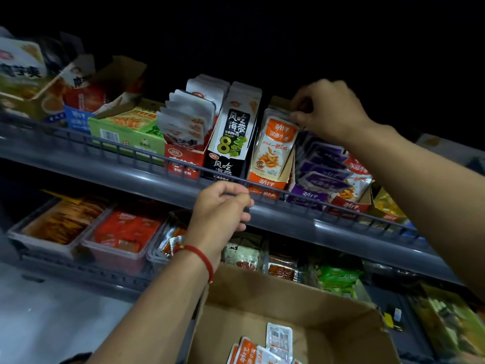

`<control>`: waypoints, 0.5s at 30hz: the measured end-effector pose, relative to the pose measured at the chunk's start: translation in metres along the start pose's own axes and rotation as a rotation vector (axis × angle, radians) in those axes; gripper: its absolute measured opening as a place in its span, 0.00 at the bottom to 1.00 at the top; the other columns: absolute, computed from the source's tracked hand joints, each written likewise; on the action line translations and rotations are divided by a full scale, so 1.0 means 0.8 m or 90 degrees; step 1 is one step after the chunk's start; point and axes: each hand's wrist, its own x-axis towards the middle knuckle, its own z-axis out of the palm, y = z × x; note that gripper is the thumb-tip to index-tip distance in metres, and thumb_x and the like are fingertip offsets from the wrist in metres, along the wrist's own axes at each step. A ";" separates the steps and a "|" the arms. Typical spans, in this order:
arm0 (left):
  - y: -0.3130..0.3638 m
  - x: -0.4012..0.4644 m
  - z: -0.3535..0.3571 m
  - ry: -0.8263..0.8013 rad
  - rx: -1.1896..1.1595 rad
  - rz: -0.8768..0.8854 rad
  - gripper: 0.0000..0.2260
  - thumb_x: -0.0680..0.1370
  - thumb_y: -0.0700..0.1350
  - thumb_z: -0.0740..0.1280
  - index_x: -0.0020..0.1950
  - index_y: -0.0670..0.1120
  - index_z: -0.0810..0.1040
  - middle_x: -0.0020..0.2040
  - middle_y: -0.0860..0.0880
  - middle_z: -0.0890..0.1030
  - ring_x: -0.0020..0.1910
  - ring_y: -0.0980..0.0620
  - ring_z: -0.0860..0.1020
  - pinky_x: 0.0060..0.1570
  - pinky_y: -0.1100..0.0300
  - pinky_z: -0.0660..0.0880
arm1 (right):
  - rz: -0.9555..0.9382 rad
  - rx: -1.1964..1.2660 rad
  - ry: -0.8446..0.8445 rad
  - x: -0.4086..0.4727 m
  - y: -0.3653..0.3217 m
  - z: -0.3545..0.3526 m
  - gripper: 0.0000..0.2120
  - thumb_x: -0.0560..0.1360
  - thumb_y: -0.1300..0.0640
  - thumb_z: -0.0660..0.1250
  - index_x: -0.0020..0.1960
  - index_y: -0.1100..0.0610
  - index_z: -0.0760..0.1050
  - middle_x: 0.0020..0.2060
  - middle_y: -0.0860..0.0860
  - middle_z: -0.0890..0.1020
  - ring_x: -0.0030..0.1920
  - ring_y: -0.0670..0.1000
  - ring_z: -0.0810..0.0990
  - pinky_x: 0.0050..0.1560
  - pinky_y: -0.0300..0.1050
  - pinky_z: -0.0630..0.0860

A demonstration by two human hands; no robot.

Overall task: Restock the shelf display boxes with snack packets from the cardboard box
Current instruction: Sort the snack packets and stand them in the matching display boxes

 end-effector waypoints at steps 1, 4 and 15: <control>-0.002 -0.002 0.001 -0.007 0.017 -0.001 0.05 0.78 0.37 0.67 0.50 0.46 0.80 0.46 0.44 0.86 0.39 0.51 0.81 0.42 0.56 0.81 | -0.028 0.009 0.041 -0.010 -0.002 -0.010 0.13 0.80 0.52 0.69 0.63 0.54 0.80 0.57 0.54 0.83 0.56 0.55 0.82 0.54 0.54 0.81; -0.013 -0.009 0.006 -0.048 0.073 -0.017 0.05 0.78 0.38 0.68 0.49 0.46 0.81 0.46 0.45 0.86 0.40 0.51 0.82 0.45 0.53 0.82 | -0.124 0.057 0.122 -0.066 -0.013 -0.048 0.11 0.82 0.54 0.65 0.61 0.57 0.80 0.55 0.54 0.82 0.53 0.51 0.80 0.51 0.40 0.73; -0.170 -0.051 0.056 -0.327 0.545 -0.078 0.08 0.76 0.40 0.69 0.40 0.52 0.80 0.36 0.57 0.80 0.37 0.61 0.76 0.37 0.68 0.71 | -0.156 0.170 -0.485 -0.381 0.028 0.053 0.12 0.80 0.47 0.60 0.61 0.45 0.77 0.54 0.43 0.82 0.53 0.48 0.81 0.51 0.50 0.79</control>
